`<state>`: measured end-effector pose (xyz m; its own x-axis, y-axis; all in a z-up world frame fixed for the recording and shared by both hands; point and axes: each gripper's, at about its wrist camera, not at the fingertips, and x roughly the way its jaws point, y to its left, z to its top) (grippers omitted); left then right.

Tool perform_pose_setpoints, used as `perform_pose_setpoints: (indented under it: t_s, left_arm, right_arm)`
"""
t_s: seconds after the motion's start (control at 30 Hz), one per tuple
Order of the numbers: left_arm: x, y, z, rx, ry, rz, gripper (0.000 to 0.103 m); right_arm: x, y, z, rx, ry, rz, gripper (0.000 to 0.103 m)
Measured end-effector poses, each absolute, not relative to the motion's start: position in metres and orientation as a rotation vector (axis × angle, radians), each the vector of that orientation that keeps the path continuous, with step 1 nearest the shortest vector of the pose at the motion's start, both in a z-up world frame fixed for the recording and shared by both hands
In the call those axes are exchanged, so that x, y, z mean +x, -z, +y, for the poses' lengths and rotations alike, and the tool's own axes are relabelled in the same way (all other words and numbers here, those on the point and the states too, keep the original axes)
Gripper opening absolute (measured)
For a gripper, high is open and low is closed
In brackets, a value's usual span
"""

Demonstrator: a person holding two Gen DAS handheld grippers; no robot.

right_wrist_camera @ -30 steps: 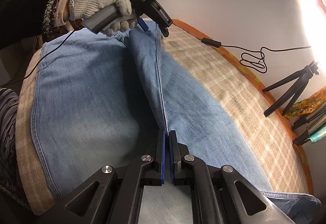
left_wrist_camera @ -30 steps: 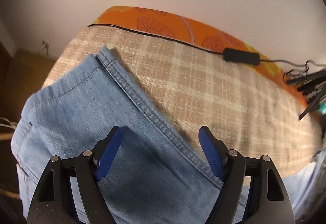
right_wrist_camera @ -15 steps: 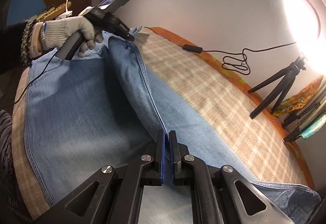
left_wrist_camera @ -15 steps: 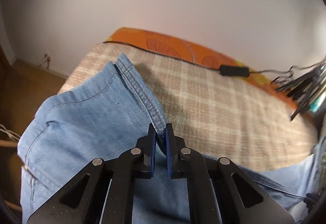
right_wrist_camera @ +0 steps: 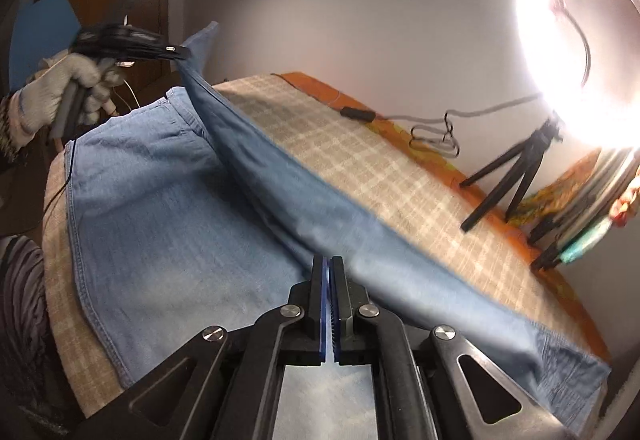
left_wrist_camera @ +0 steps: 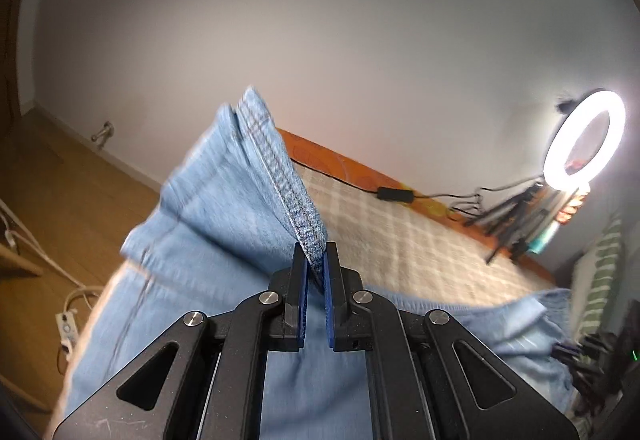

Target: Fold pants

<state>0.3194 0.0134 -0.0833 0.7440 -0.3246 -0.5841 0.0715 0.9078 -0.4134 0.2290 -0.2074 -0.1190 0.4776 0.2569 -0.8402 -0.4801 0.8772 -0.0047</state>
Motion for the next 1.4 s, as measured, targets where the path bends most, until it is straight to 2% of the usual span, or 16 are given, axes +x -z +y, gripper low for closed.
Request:
perform_pose_setpoints:
  t_s: [0.03, 0.17, 0.2, 0.23, 0.37, 0.47, 0.7, 0.87, 0.9, 0.97, 1.03, 1.07, 1.1, 1.2, 1.33, 1.4]
  left_arm:
    - [0.309, 0.086, 0.014, -0.384, 0.232, 0.700, 0.005]
    - [0.275, 0.094, 0.014, -0.413, 0.261, 0.706, 0.005]
    - [0.267, 0.096, 0.014, -0.408, 0.265, 0.707, 0.005]
    - [0.262, 0.096, 0.011, -0.399, 0.267, 0.710, 0.005]
    - [0.251, 0.104, 0.007, -0.388, 0.283, 0.732, 0.005]
    - [0.245, 0.109, 0.007, -0.407, 0.293, 0.745, 0.004]
    - [0.222, 0.125, 0.009, -0.377, 0.331, 0.777, 0.004]
    - [0.217, 0.134, 0.021, -0.426, 0.334, 0.781, 0.004]
    - [0.218, 0.135, 0.026, -0.450, 0.336, 0.780, 0.004]
    - [0.219, 0.134, 0.033, -0.477, 0.349, 0.777, 0.004]
    - [0.222, 0.133, 0.042, -0.520, 0.380, 0.791, 0.006]
    - [0.223, 0.134, 0.047, -0.548, 0.388, 0.797, 0.007]
    - [0.223, 0.134, 0.053, -0.587, 0.395, 0.795, 0.013]
    - [0.219, 0.134, 0.072, -0.670, 0.378, 0.773, 0.048]
    - [0.215, 0.138, 0.087, -0.759, 0.350, 0.765, 0.055]
    - [0.218, 0.147, 0.092, -0.826, 0.329, 0.780, 0.055]
  right_arm:
    - [0.228, 0.122, -0.212, -0.213, -0.441, 0.999, 0.033]
    - [0.234, 0.125, -0.244, 0.028, -0.355, 1.045, 0.058]
    - [0.237, 0.126, -0.255, 0.096, -0.315, 1.055, 0.067]
    - [0.243, 0.128, -0.266, 0.172, -0.272, 1.073, 0.071]
    - [0.272, 0.147, -0.304, 0.480, -0.117, 1.152, 0.071]
    - [0.290, 0.164, -0.323, 0.600, 0.016, 1.179, 0.072]
    - [0.327, 0.212, -0.333, 0.658, 0.281, 1.296, 0.074]
    - [0.344, 0.238, -0.336, 0.563, 0.418, 1.363, 0.083]
    - [0.343, 0.241, -0.336, 0.557, 0.417, 1.370, 0.081]
    - [0.338, 0.240, -0.336, 0.527, 0.422, 1.358, 0.065]
    - [0.329, 0.235, -0.340, 0.539, 0.398, 1.334, 0.031]
    - [0.322, 0.233, -0.342, 0.572, 0.374, 1.325, 0.027]
    - [0.314, 0.230, -0.345, 0.622, 0.346, 1.303, 0.016]
    - [0.293, 0.214, -0.351, 0.681, 0.302, 1.230, 0.011]
    - [0.259, 0.182, -0.347, 0.670, 0.237, 1.151, 0.008]
    - [0.242, 0.168, -0.351, 0.697, 0.209, 1.110, 0.007]
